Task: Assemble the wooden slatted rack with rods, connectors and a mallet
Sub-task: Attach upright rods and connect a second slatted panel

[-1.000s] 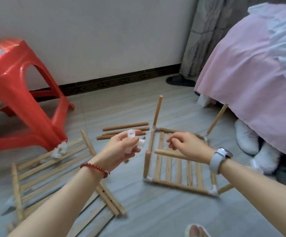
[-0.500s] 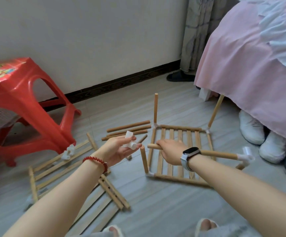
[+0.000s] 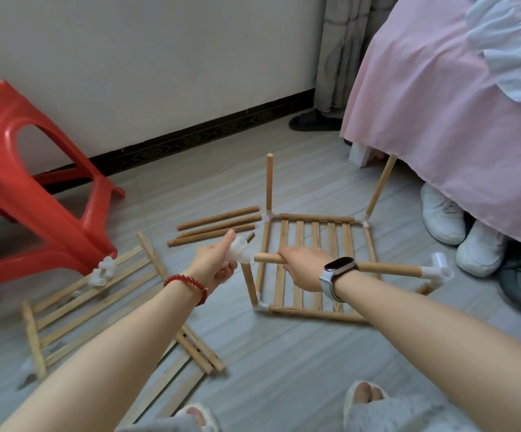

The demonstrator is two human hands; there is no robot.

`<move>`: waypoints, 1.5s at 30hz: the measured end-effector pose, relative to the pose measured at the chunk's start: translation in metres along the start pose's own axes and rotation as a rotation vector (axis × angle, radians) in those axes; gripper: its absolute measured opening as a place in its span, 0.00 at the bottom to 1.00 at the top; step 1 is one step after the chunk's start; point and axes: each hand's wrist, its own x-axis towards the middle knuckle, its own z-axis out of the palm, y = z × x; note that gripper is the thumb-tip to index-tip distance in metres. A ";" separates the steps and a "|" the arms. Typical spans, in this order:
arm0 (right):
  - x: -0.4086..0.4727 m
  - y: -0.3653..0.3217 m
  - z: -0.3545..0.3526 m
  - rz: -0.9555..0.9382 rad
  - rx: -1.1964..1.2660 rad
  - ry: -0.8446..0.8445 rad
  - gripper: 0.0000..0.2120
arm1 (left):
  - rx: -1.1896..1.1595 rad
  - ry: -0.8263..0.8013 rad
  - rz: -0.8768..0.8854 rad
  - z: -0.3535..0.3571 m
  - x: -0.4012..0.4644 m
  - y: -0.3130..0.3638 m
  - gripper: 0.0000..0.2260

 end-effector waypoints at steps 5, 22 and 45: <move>0.002 0.001 0.003 0.008 0.012 -0.019 0.04 | 0.179 0.048 0.077 0.007 0.004 -0.004 0.20; -0.001 0.002 0.001 0.002 0.053 -0.043 0.06 | 0.548 0.109 0.288 0.016 0.020 0.009 0.22; -0.003 0.005 0.002 -0.005 0.026 -0.023 0.06 | 0.632 0.016 0.226 0.020 0.014 0.009 0.19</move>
